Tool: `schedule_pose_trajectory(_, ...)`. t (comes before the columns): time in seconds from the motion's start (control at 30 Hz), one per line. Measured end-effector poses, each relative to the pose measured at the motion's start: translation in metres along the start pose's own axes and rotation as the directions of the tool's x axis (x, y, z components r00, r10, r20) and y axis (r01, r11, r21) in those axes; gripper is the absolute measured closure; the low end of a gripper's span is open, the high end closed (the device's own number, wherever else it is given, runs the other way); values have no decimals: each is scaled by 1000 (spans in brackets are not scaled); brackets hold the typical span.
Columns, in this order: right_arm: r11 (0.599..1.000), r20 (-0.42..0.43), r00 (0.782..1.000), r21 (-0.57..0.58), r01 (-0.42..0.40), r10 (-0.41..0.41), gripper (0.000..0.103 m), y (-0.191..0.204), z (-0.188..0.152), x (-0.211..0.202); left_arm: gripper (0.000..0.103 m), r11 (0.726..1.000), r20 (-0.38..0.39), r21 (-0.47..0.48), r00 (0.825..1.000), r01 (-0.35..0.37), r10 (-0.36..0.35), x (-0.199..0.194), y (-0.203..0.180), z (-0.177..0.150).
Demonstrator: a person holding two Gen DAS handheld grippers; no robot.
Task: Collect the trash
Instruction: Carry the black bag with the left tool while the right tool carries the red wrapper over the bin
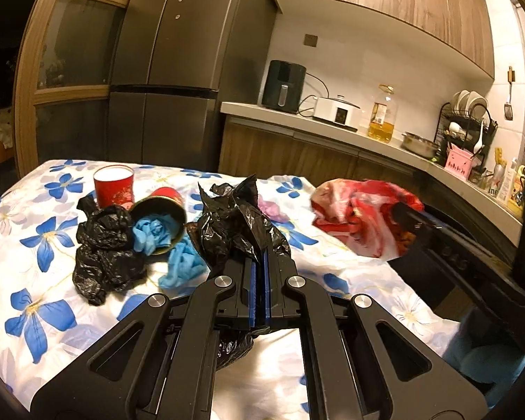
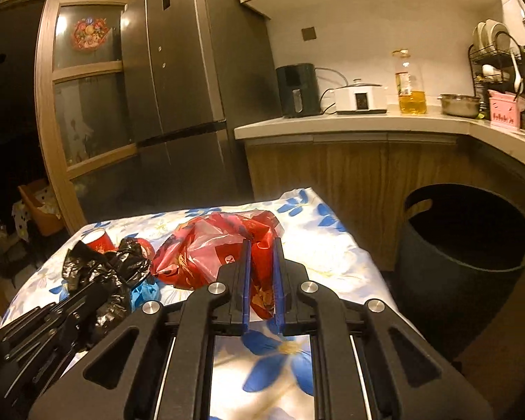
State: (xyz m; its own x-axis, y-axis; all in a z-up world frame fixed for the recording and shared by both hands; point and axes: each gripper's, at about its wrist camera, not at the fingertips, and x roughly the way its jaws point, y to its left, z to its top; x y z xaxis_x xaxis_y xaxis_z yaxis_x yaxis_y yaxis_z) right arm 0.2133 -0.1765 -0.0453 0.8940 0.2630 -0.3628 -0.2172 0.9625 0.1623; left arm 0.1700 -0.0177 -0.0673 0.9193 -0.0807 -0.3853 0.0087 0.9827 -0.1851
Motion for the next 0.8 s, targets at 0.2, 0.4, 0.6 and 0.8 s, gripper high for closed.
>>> schedule_pose_trajectory(0.2, 999, 46, 998, 12, 39, -39, 91, -22, 7, -28, 101, 999, 6, 39, 1000, 25, -25, -3, -24, 4)
schedule_pose_trajectory(0.4, 995, 89, 991, 34, 95, -98, 91, -47, 16, -49, 101, 994, 16, 71, 996, 82, -84, 1, -55, 14)
schedule_pose_trajectory(0.6, 984, 134, 975, 56, 172, -178, 91, -77, 28, -65, 101, 978, 36, 136, 986, 155, -161, 9, -100, 28)
schedule_pose_trajectory(0.8, 962, 178, 946, 93, 257, -270, 91, -112, 41, -75, 101, 956, 48, 185, 970, 227, -240, 23, -148, 41)
